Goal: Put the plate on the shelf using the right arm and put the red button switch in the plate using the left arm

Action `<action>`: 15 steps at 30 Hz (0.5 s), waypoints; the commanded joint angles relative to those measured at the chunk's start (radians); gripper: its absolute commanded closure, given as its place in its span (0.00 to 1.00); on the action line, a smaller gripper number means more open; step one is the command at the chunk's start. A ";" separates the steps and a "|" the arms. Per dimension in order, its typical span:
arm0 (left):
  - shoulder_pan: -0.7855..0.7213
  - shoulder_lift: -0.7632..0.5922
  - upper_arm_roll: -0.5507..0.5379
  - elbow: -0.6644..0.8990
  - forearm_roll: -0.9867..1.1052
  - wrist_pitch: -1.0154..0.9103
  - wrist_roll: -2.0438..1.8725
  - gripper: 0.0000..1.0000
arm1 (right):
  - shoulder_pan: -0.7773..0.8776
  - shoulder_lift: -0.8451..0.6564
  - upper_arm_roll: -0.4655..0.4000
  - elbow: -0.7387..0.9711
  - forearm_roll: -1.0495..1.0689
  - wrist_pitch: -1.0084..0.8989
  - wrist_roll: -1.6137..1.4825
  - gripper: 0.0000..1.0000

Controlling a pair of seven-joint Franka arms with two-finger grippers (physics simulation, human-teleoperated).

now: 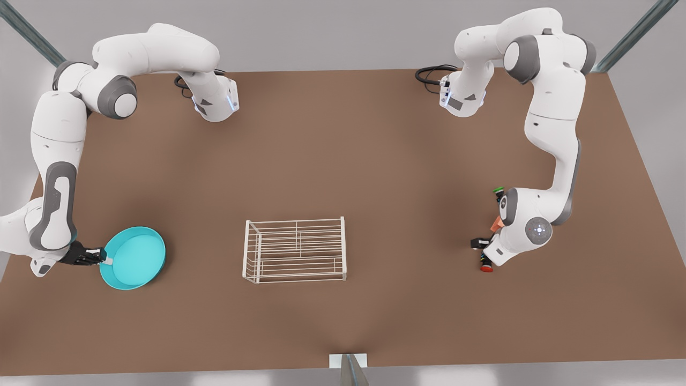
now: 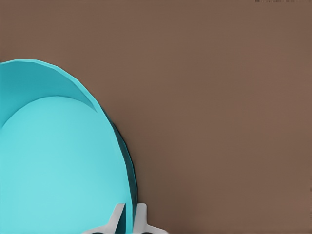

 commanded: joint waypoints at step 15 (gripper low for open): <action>0.006 0.024 0.000 -0.002 0.003 0.017 0.046 0.00 | -0.011 -0.039 0.041 0.007 0.006 -0.119 0.026 0.82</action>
